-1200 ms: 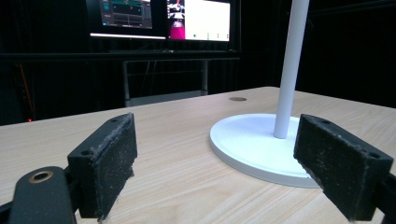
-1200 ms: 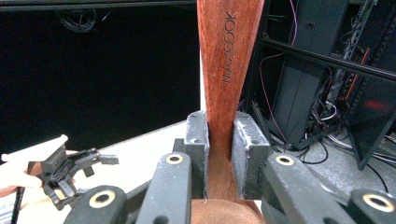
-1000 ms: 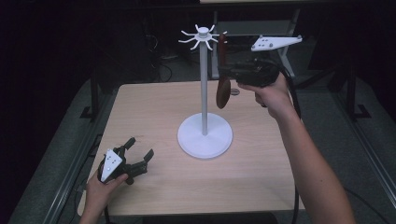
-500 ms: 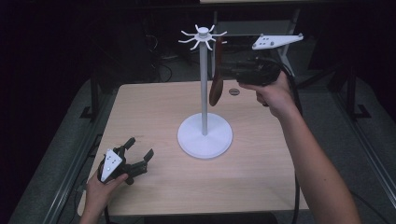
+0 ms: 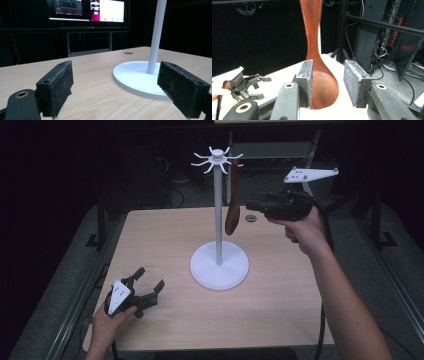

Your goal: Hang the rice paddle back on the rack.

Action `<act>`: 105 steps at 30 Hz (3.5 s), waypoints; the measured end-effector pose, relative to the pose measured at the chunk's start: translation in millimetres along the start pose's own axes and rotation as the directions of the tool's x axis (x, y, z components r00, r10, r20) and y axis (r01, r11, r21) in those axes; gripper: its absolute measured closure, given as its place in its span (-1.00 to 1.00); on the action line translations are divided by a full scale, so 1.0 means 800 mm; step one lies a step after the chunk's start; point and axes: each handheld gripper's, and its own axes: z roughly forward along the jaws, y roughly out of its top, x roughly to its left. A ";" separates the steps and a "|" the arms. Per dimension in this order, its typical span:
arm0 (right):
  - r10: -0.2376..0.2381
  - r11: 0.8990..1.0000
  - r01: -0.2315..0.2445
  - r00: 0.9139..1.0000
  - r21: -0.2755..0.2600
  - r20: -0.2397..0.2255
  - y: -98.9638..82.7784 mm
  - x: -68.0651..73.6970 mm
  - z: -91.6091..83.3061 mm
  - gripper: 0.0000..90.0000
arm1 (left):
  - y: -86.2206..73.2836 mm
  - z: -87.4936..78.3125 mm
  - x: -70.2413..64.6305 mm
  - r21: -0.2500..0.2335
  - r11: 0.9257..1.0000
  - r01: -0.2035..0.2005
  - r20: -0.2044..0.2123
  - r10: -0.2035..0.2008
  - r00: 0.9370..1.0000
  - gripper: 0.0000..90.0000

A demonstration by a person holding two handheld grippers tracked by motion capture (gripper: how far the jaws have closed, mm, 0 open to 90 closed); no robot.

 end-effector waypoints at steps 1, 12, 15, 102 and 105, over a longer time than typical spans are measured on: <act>0.002 1.000 -0.002 1.000 0.002 0.008 -0.003 -0.001 -0.001 0.28 | 0.000 0.000 0.000 0.001 1.000 -0.001 0.000 0.001 1.000 -0.71; 0.028 0.999 -0.030 0.998 0.031 0.059 -0.041 -0.010 -0.014 0.06 | 0.000 0.000 0.000 -0.002 1.000 0.003 0.002 -0.003 1.000 -0.71; 0.019 0.999 -0.023 0.997 0.045 0.081 -0.052 -0.010 -0.015 -0.04 | 0.000 0.000 0.000 -0.002 1.000 0.004 0.002 -0.004 1.000 -0.71; 0.152 0.919 -0.244 0.944 0.309 0.294 -0.331 0.003 -0.089 -0.51 | -0.001 -0.004 0.000 -0.015 1.000 -0.001 0.003 0.002 1.000 -0.71; 0.161 0.921 -0.251 0.942 0.299 0.294 -0.332 0.002 -0.091 -0.51 | 0.000 -0.004 0.000 -0.006 1.000 -0.009 0.003 0.009 1.000 -0.71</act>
